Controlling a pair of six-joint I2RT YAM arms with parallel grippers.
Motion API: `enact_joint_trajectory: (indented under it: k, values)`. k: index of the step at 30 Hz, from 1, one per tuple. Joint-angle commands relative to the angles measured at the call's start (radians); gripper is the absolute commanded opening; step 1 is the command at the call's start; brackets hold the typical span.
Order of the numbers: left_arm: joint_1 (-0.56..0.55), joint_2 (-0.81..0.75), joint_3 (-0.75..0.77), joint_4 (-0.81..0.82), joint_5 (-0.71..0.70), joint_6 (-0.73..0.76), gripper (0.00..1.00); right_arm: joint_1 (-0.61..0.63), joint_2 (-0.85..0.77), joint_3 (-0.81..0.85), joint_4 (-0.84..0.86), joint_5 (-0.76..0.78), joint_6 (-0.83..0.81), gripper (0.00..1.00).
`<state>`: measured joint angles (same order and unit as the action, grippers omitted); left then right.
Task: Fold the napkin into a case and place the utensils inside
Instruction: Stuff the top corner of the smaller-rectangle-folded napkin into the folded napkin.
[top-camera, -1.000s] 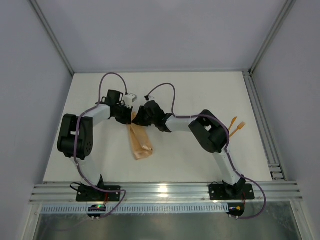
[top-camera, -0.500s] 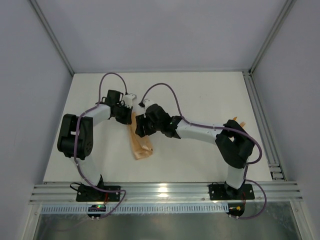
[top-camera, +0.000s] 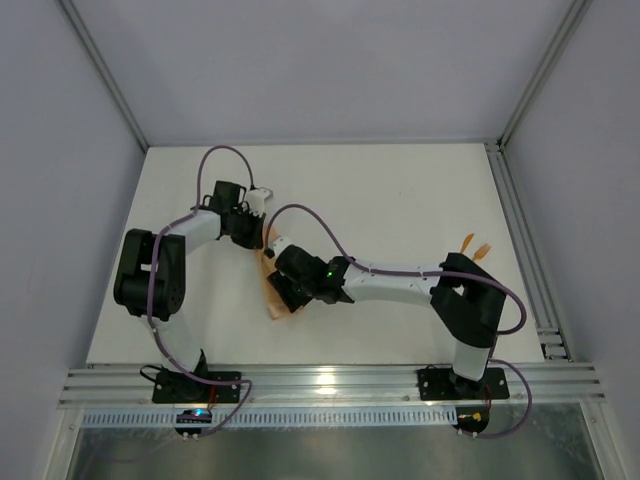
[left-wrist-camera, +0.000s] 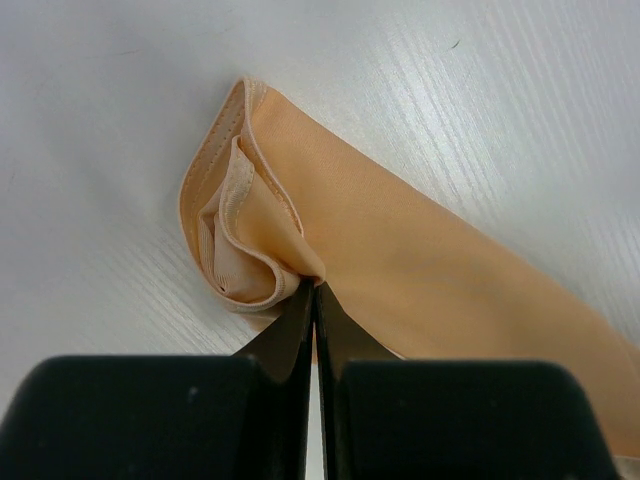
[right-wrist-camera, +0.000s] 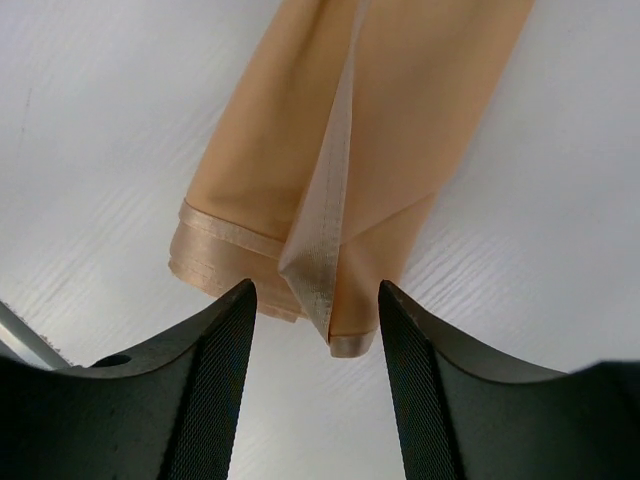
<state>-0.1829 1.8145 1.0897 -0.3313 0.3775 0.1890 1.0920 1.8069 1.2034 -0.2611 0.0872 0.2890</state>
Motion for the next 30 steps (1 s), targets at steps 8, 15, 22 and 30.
enact_joint_trajectory:
  k: [8, 15, 22, 30]
  values:
    - [0.000, 0.019, -0.060, -0.034, -0.051, 0.006, 0.00, 0.058, 0.054, 0.114, -0.052, 0.177, -0.089, 0.09]
    - [0.002, 0.025, -0.059, -0.032, -0.063, -0.005, 0.00, 0.114, 0.121, 0.193, -0.038, 0.126, -0.204, 0.03]
    - [0.007, 0.028, -0.065, -0.032, -0.068, -0.008, 0.00, 0.143, 0.205, 0.211, -0.029, 0.028, -0.281, 0.03]
    - [0.016, 0.023, -0.059, -0.037, -0.066, -0.008, 0.00, 0.141, 0.275, 0.246, -0.026, -0.043, -0.283, 0.04]
